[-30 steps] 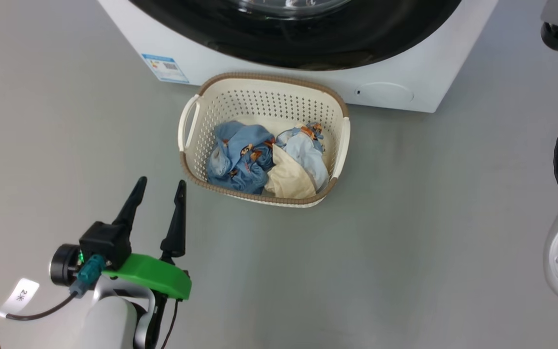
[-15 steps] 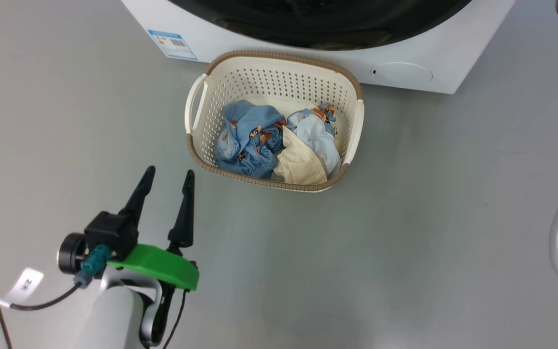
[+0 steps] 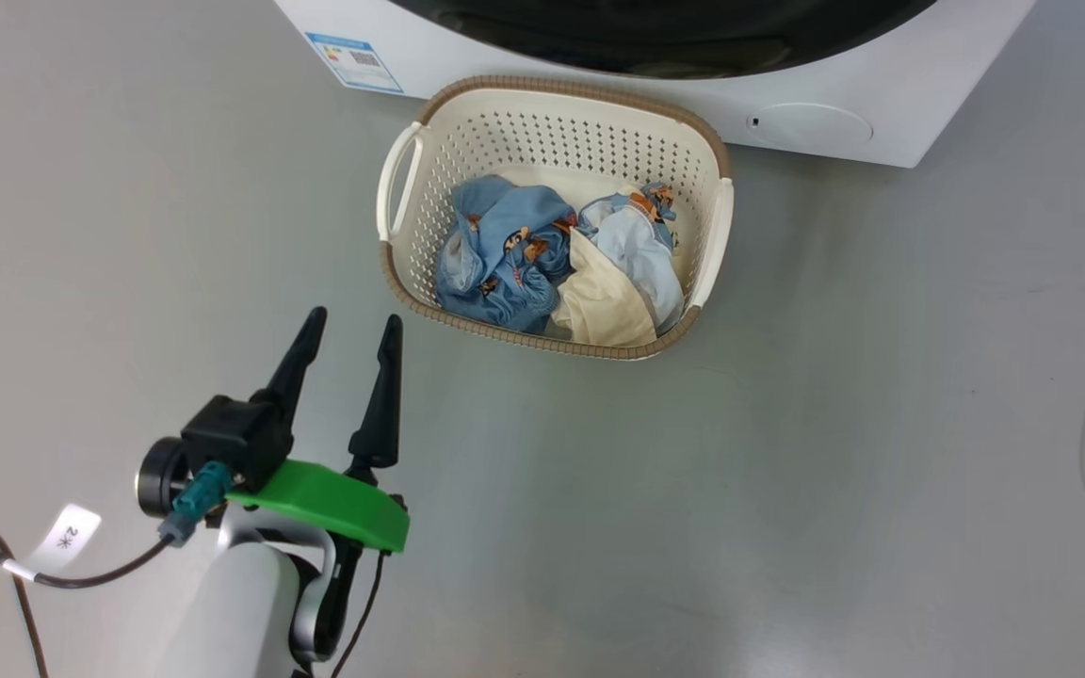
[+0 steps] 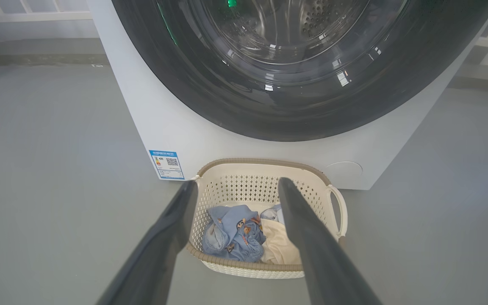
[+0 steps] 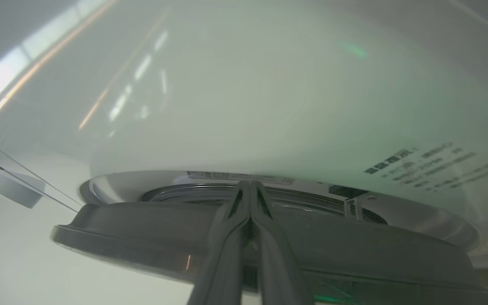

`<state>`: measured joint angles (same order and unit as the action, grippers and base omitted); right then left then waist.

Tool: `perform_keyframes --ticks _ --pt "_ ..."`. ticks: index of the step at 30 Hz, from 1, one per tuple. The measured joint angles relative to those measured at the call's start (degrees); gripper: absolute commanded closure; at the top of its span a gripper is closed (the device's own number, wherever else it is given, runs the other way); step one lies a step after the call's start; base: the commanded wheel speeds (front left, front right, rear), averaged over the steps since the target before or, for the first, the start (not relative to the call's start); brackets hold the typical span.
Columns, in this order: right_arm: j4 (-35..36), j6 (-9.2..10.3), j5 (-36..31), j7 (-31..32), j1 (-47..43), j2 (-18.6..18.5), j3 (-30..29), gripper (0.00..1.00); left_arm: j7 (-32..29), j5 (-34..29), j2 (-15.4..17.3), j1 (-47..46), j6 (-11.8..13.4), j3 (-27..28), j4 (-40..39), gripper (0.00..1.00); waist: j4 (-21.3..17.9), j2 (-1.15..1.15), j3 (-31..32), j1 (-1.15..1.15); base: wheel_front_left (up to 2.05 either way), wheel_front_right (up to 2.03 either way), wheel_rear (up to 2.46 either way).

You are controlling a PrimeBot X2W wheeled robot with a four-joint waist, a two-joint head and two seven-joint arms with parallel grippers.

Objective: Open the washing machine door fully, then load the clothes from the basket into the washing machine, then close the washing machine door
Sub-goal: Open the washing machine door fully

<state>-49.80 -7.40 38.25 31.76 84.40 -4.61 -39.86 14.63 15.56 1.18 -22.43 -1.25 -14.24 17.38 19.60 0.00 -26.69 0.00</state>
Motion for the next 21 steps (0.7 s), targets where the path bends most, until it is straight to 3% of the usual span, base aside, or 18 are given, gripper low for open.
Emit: perform_keyframes --ticks 21 --pt "-5.5 0.00 -9.6 0.5 5.1 -0.4 -7.3 1.00 0.0 2.4 0.0 0.0 0.7 -2.4 0.3 0.00 1.9 0.00 -0.4 0.00 0.00 0.00 0.00"
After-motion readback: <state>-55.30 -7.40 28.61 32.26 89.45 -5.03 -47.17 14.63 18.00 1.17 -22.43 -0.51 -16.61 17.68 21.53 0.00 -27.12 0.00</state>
